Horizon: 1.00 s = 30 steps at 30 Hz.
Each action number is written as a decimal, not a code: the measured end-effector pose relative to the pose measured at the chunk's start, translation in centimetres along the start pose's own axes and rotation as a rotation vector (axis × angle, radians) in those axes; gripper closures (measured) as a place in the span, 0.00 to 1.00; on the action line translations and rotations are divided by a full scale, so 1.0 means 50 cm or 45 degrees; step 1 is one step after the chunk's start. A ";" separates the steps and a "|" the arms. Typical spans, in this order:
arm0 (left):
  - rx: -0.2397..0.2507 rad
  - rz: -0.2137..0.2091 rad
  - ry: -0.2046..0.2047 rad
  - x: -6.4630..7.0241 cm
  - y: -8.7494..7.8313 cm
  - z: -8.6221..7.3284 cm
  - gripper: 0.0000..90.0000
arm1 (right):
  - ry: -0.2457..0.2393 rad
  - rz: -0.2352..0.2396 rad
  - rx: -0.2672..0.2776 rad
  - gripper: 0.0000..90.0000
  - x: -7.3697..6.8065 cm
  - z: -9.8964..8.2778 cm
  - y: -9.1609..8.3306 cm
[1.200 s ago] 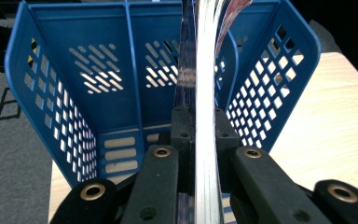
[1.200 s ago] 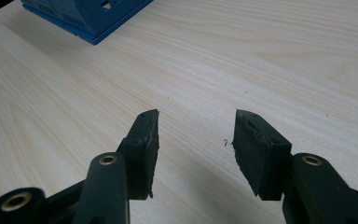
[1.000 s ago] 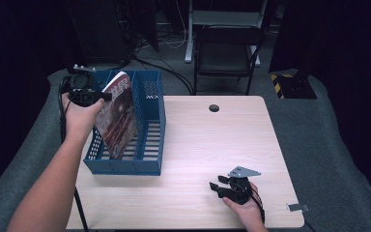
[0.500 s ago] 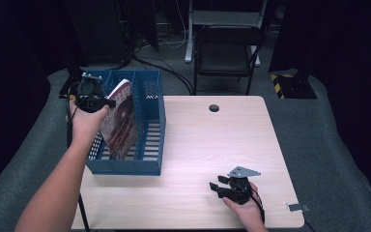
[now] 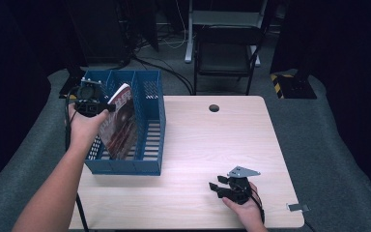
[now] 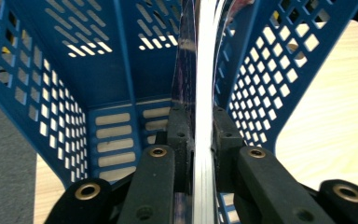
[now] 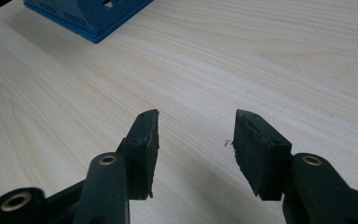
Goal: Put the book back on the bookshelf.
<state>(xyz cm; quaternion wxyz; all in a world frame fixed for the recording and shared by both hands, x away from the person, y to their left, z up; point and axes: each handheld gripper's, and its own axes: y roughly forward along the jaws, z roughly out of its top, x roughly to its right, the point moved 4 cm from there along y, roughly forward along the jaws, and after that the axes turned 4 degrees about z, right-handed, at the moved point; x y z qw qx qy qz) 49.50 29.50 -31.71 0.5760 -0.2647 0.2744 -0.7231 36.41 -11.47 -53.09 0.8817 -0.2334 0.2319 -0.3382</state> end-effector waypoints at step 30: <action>-0.014 -0.041 0.095 0.010 -0.062 -0.041 0.84 | 0.000 0.002 -0.023 0.56 -0.002 -0.005 0.006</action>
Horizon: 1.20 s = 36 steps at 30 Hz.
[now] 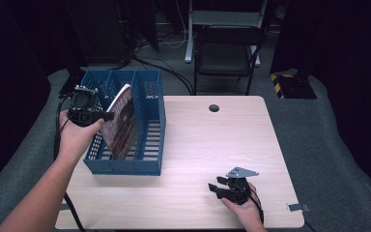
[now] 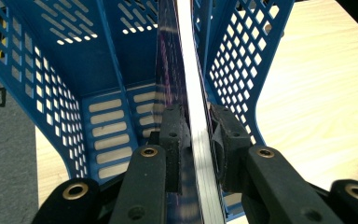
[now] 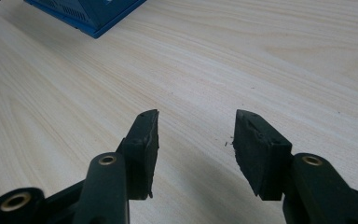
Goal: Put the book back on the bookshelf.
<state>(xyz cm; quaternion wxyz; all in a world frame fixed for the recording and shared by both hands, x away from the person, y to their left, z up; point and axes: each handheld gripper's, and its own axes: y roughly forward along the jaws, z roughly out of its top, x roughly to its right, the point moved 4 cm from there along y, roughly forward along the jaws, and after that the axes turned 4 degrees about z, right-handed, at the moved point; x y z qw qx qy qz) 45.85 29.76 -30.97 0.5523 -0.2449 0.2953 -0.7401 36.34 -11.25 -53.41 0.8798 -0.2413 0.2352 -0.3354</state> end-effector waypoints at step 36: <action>0.027 0.070 -0.042 -0.025 -0.002 0.000 0.93 | 0.007 -0.005 -0.011 0.56 -0.002 -0.001 0.004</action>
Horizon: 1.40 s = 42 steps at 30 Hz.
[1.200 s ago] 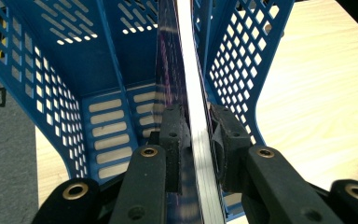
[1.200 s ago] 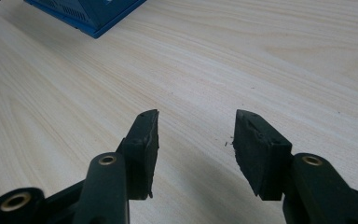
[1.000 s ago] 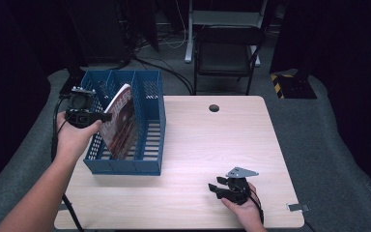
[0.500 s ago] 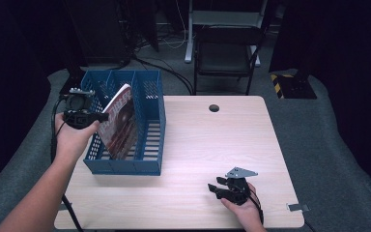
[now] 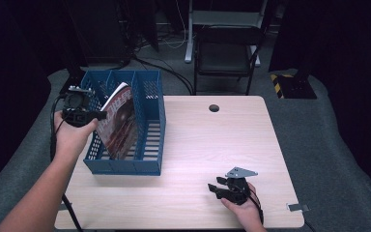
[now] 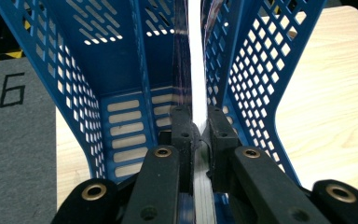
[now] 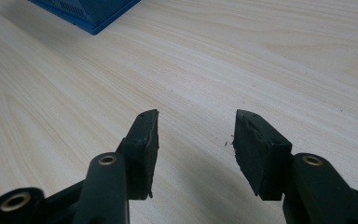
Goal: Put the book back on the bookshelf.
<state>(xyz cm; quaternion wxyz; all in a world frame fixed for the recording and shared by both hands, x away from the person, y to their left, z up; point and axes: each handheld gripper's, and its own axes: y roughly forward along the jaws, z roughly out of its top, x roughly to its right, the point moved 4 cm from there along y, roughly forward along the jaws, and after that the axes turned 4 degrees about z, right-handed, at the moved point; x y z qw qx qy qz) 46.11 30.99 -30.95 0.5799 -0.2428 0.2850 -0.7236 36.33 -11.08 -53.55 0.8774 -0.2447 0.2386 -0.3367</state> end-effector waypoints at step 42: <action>0.123 0.095 -0.126 -0.023 0.065 0.067 0.93 | 0.009 -0.010 0.030 0.56 0.010 -0.001 -0.013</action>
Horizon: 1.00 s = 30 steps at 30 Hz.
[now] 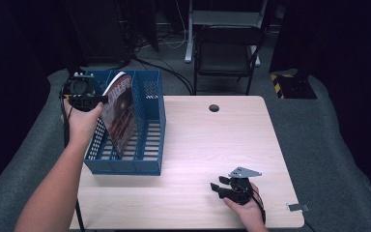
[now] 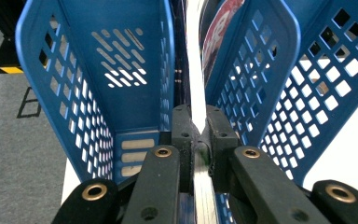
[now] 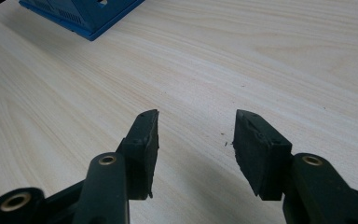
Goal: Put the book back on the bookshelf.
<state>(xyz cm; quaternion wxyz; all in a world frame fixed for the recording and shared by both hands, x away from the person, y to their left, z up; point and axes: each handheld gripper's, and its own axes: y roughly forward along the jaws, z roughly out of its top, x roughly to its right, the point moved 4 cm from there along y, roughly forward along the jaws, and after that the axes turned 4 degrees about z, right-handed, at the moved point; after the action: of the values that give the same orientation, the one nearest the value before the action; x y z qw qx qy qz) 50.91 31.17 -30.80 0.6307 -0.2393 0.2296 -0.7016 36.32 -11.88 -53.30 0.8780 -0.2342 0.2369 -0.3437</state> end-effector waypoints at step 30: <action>-0.034 -0.082 0.001 -0.007 -0.004 -0.031 0.55 | -0.013 0.007 -0.021 0.56 -0.005 0.000 0.008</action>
<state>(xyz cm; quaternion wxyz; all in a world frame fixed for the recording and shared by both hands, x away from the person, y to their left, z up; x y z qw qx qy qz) 49.83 31.57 -31.91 0.6045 -0.2547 0.2312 -0.7185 36.36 -11.44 -53.49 0.8781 -0.2426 0.2358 -0.3382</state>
